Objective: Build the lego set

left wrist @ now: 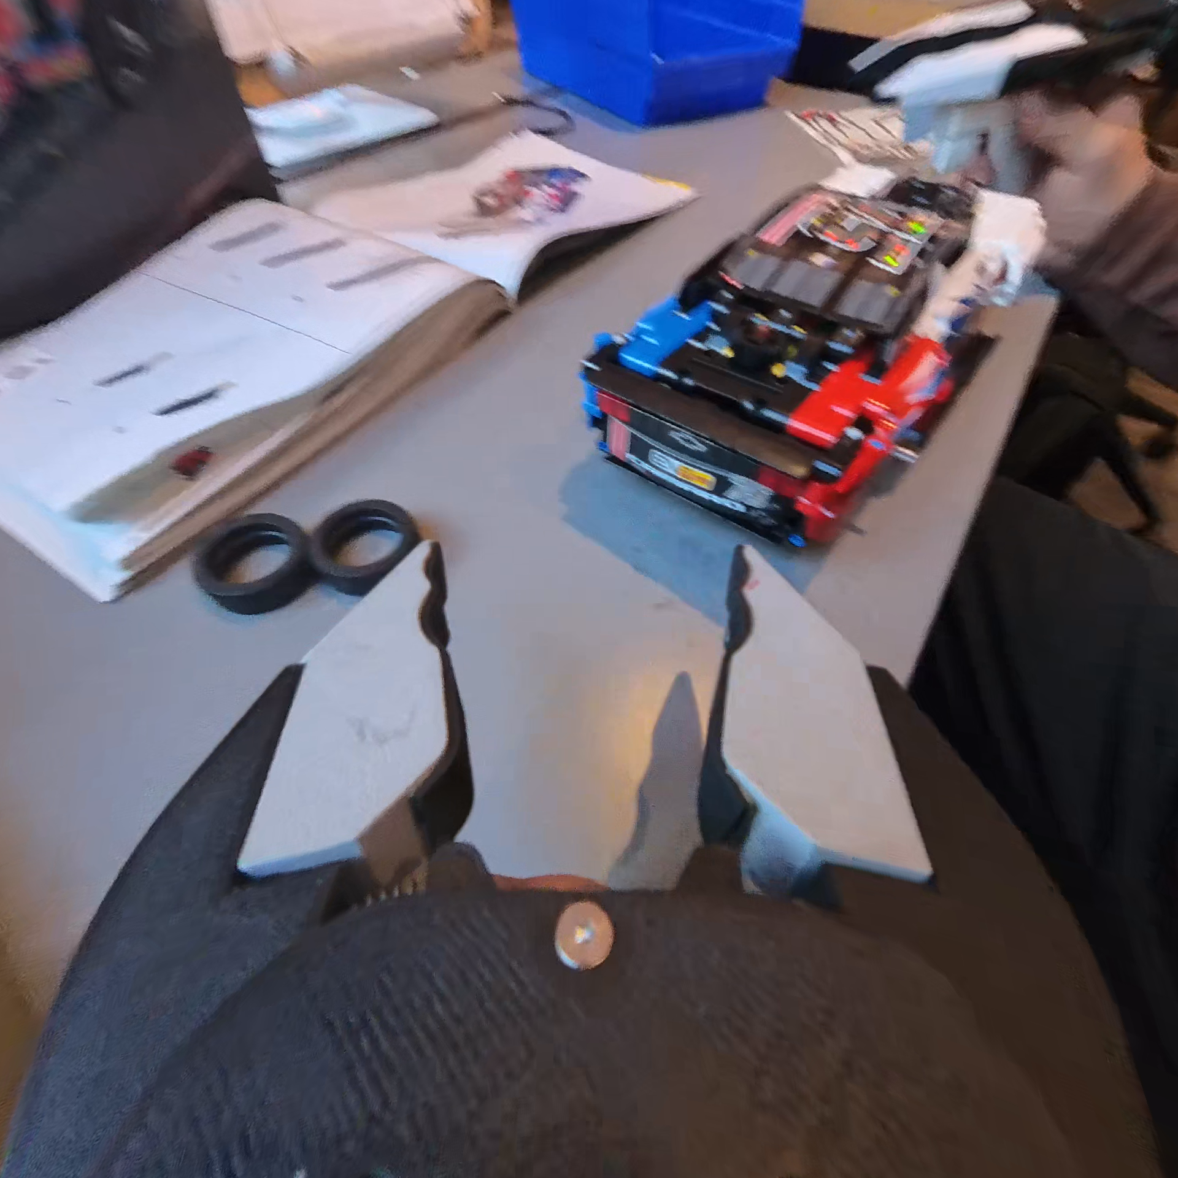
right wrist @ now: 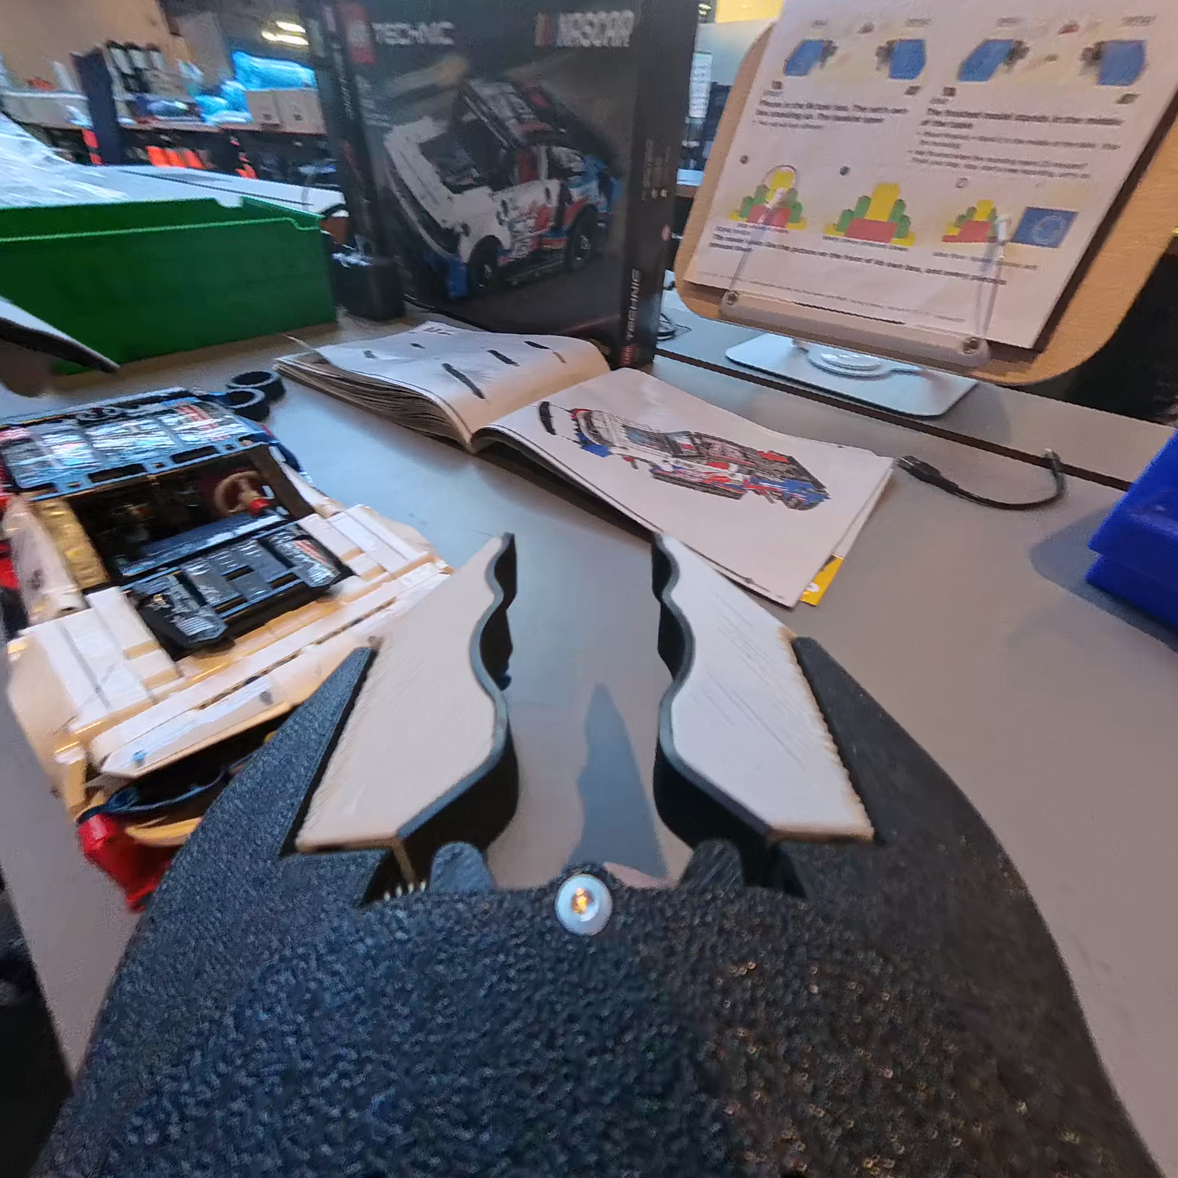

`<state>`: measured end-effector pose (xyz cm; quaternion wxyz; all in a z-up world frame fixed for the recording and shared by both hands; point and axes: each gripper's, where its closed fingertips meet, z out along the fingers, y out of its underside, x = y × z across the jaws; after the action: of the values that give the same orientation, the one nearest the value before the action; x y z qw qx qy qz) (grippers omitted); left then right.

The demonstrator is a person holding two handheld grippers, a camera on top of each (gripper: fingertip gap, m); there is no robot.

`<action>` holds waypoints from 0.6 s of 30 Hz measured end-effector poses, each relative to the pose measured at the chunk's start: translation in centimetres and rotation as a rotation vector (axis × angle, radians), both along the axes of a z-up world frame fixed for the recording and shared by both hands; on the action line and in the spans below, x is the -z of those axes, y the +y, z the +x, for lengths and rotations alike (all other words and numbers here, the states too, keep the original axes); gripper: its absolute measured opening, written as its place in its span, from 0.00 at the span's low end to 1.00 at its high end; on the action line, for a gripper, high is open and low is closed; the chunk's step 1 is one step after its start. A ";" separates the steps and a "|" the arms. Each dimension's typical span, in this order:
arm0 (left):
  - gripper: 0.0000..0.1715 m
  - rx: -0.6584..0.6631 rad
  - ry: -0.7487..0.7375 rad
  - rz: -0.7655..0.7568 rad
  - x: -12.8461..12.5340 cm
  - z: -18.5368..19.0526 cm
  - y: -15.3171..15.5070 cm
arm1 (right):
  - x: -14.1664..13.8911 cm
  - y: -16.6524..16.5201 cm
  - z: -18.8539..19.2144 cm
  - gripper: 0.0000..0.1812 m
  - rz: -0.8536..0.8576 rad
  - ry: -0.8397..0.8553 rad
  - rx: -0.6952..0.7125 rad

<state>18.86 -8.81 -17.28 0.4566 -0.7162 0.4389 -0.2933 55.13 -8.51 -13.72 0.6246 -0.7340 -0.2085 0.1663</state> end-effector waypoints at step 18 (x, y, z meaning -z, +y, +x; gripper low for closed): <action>0.50 0.373 0.352 -0.033 5.3 6.4 -2.1 | 8.5 -8.2 -1.6 0.30 -0.401 -0.397 -0.405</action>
<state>25.27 -10.93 -22.56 0.2995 -0.6701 0.6313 -0.2505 53.53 -16.75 -22.17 0.3696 -0.8039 -0.4305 0.1783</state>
